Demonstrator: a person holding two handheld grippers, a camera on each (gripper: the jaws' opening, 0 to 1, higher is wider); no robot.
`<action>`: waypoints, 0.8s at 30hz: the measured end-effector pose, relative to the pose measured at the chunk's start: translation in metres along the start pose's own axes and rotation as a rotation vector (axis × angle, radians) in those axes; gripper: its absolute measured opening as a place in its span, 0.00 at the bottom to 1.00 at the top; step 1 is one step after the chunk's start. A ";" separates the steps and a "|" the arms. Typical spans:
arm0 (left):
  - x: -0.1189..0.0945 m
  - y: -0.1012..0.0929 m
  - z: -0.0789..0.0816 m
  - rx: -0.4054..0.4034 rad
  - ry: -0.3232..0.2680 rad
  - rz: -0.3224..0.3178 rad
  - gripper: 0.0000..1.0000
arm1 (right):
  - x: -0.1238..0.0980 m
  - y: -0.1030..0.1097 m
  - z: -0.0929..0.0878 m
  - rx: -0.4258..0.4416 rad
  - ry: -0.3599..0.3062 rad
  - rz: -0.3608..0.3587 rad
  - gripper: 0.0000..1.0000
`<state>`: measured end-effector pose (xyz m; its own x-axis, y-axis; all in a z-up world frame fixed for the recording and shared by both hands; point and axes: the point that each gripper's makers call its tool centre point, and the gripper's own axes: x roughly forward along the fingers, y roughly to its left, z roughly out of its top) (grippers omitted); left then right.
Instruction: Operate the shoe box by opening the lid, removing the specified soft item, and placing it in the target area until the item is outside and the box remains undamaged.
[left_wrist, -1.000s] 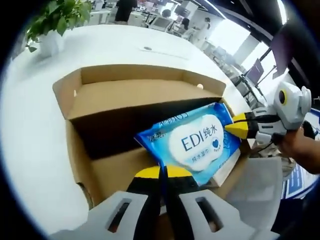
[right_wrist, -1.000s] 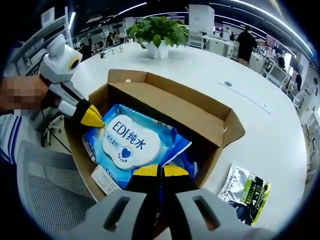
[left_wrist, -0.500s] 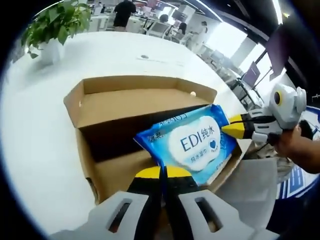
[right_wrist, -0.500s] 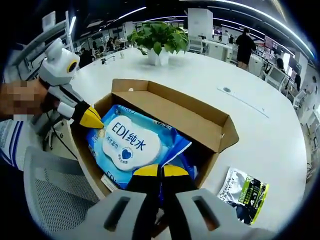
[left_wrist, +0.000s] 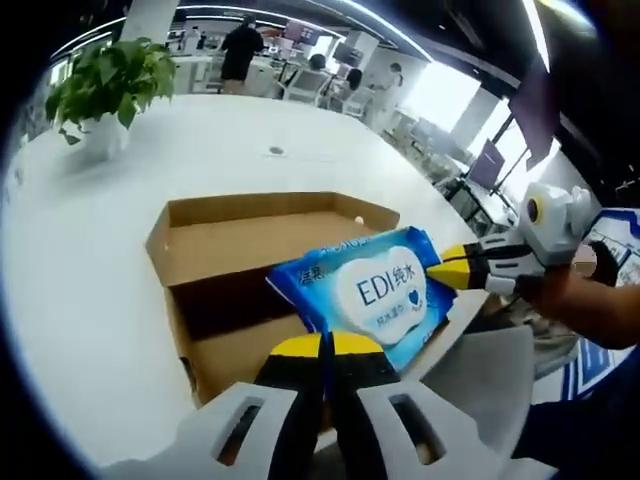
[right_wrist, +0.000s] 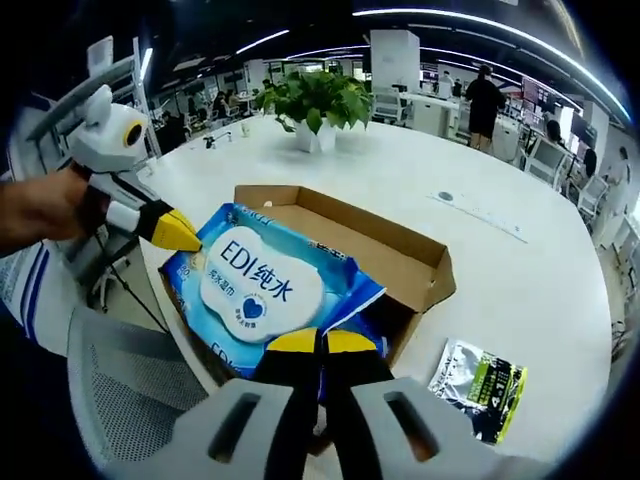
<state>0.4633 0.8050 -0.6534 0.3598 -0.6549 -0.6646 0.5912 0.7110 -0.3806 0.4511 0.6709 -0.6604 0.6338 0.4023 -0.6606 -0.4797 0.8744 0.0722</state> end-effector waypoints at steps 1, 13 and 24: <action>0.001 -0.001 0.000 0.006 0.003 -0.001 0.00 | -0.002 -0.002 0.000 0.001 -0.001 -0.004 0.00; 0.022 -0.037 0.016 0.059 0.012 -0.054 0.00 | -0.032 -0.032 -0.010 0.036 -0.017 -0.073 0.00; 0.055 -0.082 0.025 0.124 0.044 -0.106 0.00 | -0.062 -0.074 -0.032 0.074 -0.014 -0.137 0.00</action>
<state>0.4523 0.7040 -0.6429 0.2605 -0.7108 -0.6534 0.7095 0.5999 -0.3698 0.4279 0.5731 -0.6484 0.6992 0.2809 -0.6574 -0.3424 0.9388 0.0369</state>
